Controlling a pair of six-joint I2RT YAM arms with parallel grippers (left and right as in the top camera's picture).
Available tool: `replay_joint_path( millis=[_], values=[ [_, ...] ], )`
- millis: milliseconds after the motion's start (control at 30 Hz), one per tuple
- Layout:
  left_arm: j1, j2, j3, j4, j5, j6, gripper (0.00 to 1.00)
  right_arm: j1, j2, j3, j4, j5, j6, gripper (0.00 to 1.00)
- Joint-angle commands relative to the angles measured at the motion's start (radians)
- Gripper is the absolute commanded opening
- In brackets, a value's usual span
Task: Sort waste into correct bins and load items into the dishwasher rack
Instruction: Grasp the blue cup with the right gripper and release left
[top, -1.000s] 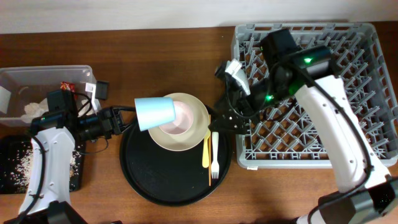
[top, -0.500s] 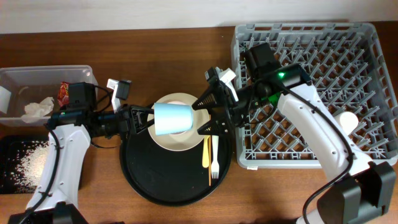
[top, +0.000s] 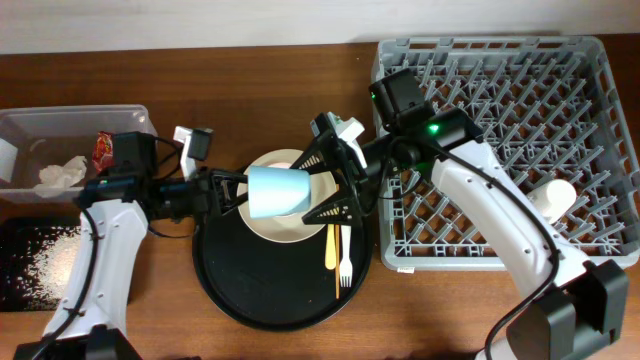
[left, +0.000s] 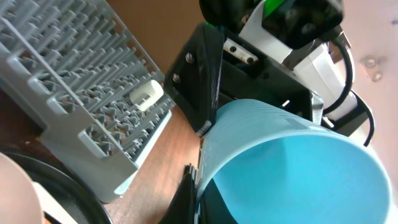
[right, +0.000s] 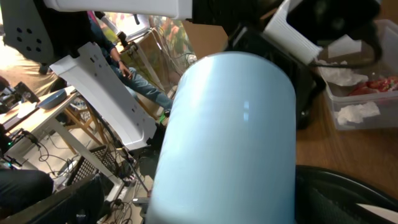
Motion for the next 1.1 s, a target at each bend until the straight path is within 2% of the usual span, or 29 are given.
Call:
replay_joint_path(
  millis=[0,133,167,233,733,900,1067],
  values=[
    [-0.036,0.005,0.005,0.014,0.002,0.023,0.0,0.031,-0.007,-0.005,0.003,-0.04,-0.011,0.99],
    [-0.037,0.005,0.005,0.018,0.002,0.023,0.0,0.059,-0.006,-0.005,0.011,-0.027,-0.011,1.0],
    [-0.037,0.005,0.005,0.018,0.002,0.023,0.0,0.071,-0.006,-0.005,0.011,-0.001,-0.01,0.93],
    [-0.036,0.005,0.005,0.02,0.002,0.023,0.0,0.083,-0.006,-0.005,0.01,0.006,-0.01,0.89],
    [-0.006,0.005,0.005,0.061,0.002,0.023,0.01,0.1,-0.006,-0.005,-0.013,0.084,0.024,0.88],
    [0.092,0.005,0.005,0.035,0.002,0.023,0.0,0.077,-0.006,-0.005,0.032,-0.016,0.024,0.9],
    [0.075,0.005,0.005,0.016,0.002,0.023,0.01,0.068,-0.006,-0.005,0.045,-0.032,0.024,0.9]
  ],
)
